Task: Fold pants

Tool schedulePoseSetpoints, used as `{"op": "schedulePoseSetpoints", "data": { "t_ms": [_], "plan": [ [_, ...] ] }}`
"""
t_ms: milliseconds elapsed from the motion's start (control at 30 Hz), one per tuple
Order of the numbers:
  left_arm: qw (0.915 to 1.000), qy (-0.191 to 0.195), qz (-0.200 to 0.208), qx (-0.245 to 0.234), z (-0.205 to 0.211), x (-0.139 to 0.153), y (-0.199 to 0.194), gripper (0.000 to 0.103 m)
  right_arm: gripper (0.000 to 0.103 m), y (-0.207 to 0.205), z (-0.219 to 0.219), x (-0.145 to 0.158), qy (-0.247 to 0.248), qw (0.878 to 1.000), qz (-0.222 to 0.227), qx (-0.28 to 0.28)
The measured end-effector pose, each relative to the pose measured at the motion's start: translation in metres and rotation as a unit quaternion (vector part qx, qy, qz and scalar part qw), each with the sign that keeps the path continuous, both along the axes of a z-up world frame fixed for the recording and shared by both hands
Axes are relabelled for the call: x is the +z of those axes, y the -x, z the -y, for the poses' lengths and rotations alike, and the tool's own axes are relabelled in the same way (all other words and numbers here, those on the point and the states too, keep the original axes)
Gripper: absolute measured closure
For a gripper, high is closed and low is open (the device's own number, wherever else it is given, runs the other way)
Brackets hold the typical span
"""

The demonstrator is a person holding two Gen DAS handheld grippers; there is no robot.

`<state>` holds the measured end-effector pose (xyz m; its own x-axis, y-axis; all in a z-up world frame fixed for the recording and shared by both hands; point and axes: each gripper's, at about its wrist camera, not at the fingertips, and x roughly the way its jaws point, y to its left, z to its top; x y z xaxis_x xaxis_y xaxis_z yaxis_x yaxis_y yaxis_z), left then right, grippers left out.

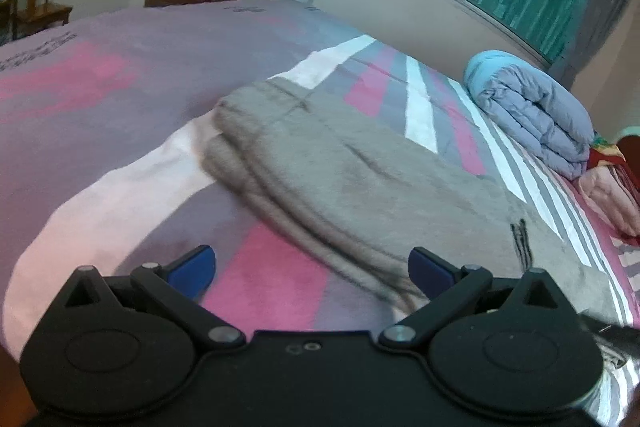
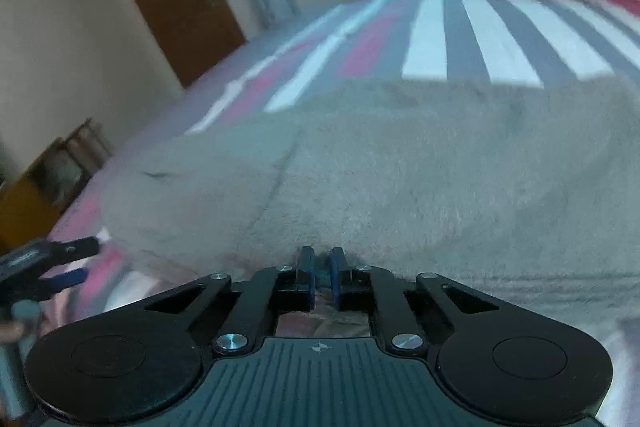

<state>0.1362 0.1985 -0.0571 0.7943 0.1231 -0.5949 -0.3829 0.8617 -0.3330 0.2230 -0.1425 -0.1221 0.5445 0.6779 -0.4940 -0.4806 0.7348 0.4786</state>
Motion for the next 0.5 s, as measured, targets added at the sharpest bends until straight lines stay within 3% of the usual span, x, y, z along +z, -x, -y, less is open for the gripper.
{"op": "schedulePoseSetpoints", "data": {
  "t_ms": [67, 167, 233, 300, 333, 433, 500],
  "plan": [
    [0.9999, -0.017, 0.000, -0.003, 0.005, 0.001, -0.008, 0.006, 0.093, 0.006, 0.028, 0.012, -0.011, 0.999, 0.034, -0.039],
    [0.9996, -0.027, 0.000, -0.005, 0.008, 0.000, -0.020, 0.006, 0.093, 0.009, 0.081, 0.023, 0.021, 0.985, 0.086, -0.150],
    [0.9997, -0.025, -0.004, -0.004, 0.008, -0.002, -0.029, 0.006, 0.093, -0.005, 0.105, 0.013, 0.063, 0.974, 0.049, -0.211],
    [0.9997, -0.022, -0.009, -0.003, 0.008, -0.003, -0.035, 0.006, 0.093, -0.035, 0.114, -0.016, 0.090, 0.976, -0.059, -0.187],
    [0.9997, -0.024, -0.008, -0.005, 0.008, -0.001, -0.037, 0.006, 0.093, -0.040, 0.120, -0.015, 0.065, 0.977, -0.061, -0.192],
    [0.9990, -0.042, -0.009, -0.010, 0.008, 0.001, -0.041, 0.006, 0.093, -0.054, 0.125, 0.009, 0.041, 0.975, 0.012, -0.217],
    [0.9988, -0.044, -0.018, -0.009, 0.006, -0.001, -0.044, 0.006, 0.093, -0.076, 0.128, 0.014, 0.027, 0.971, 0.030, -0.237]
  ]
}}
